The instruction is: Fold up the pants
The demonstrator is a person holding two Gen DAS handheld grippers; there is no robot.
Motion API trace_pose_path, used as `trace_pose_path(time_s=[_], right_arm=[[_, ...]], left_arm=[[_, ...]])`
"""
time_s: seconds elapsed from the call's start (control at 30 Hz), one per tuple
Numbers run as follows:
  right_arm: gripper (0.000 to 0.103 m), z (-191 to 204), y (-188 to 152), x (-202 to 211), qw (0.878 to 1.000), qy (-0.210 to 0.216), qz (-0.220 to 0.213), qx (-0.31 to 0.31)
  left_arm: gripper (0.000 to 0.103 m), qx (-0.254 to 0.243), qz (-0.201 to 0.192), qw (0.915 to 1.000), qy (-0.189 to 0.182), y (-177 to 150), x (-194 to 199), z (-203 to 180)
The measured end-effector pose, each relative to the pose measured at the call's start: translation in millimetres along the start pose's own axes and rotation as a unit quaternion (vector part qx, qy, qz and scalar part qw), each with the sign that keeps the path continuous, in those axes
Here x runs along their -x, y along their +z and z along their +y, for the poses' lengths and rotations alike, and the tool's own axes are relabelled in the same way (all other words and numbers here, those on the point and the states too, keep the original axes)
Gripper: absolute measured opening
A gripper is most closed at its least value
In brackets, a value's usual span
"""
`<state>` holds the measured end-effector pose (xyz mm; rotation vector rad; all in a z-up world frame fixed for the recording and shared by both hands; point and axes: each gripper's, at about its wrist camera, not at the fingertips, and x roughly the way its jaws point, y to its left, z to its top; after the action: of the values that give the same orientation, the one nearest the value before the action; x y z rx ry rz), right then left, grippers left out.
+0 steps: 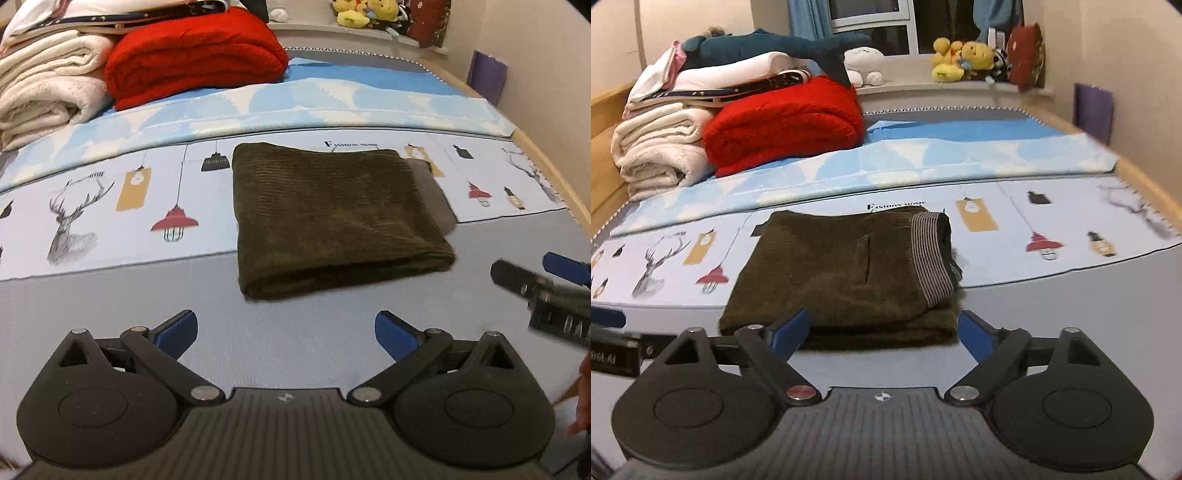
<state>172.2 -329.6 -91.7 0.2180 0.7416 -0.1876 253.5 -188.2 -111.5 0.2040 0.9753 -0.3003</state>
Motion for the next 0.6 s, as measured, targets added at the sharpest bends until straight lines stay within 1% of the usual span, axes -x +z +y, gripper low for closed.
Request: trace_pose_path(time_s=[0.07,0.13,0.2,0.3,0.43,0.53,0.6], right_arm=[[0.093,6.8,-1.0,21.5,1.0,-0.021,-0.008,0.014],[0.095,11.2,-1.5,39.8,0.999,-0.038,-0.02,0.019],[0.097,14.7,-3.7,55.4,0.999,-0.043,-0.028,0.014],[0.097,21.7,-10.2,69.0,0.999,-0.044,-0.03,0.007],[0.097,30.7,-18.7,76.0,0.998,-0.055,-0.025,0.017],[0.097,33.2,-19.0,75.1,0.998,-0.053,-0.014,0.024],[0.097,32.6,-17.1,75.0,0.998,-0.055,-0.016,0.027]], left_arm=[[0.102,0.001,-0.003,0.9999,0.015,-5.5,17.2,-5.4],[0.102,0.0,-0.017,0.9997,0.02,-12.5,35.4,-7.6],[0.102,-0.005,-0.025,0.9995,0.018,-17.9,50.2,-8.3],[0.102,-0.005,-0.033,0.9994,0.012,-26.2,64.7,-7.1],[0.102,0.0,-0.016,0.9998,-0.01,-32.8,66.5,-4.8],[0.102,0.005,-0.009,0.9999,-0.003,-36.4,62.2,-4.2],[0.102,0.005,-0.003,1.0,-0.003,-35.9,56.8,-4.7]])
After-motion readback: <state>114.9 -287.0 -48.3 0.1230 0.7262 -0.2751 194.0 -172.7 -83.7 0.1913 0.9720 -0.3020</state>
